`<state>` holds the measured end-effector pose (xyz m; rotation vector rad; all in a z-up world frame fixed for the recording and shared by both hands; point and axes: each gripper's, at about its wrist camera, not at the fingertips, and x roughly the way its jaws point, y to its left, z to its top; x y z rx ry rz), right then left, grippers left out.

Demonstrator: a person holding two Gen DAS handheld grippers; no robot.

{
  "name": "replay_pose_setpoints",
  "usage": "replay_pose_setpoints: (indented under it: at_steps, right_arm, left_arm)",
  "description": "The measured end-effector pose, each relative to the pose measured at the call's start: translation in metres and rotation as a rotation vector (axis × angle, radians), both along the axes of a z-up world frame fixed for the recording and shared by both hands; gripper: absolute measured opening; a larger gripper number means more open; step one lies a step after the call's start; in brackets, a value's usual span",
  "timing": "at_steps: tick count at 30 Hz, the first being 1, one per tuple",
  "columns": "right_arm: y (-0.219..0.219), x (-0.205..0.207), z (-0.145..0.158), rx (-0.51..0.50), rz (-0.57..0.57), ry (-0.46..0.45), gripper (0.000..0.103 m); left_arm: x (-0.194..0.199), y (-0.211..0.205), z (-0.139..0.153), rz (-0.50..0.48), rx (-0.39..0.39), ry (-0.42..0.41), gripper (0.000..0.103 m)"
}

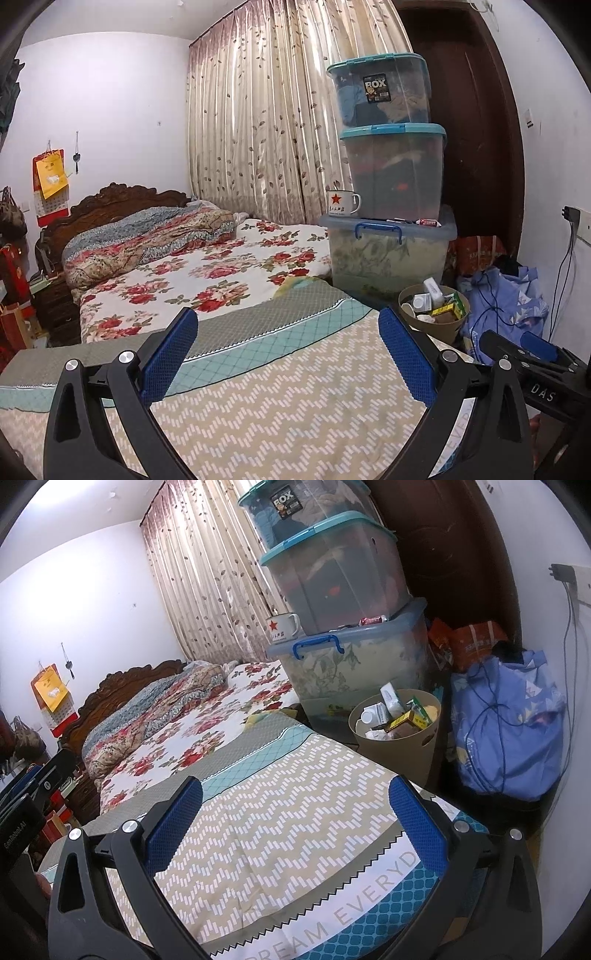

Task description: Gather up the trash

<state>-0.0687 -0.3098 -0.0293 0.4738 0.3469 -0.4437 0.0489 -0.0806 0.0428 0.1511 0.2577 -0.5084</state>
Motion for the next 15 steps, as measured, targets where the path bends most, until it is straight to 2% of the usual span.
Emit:
replay_pose_setpoints:
  at_steps: [6, 15]
  right_arm:
    - [0.0004, 0.0024, -0.0020, -0.001, 0.009, 0.003, 0.100]
    - [0.0025, 0.0042, -0.0035, -0.001, 0.013, 0.007, 0.100]
  left_arm:
    - [-0.0009, -0.0019, -0.0011, 0.019, 0.017, -0.019, 0.094]
    - [0.0063, 0.0009, -0.0026, 0.030, 0.019, 0.014, 0.094]
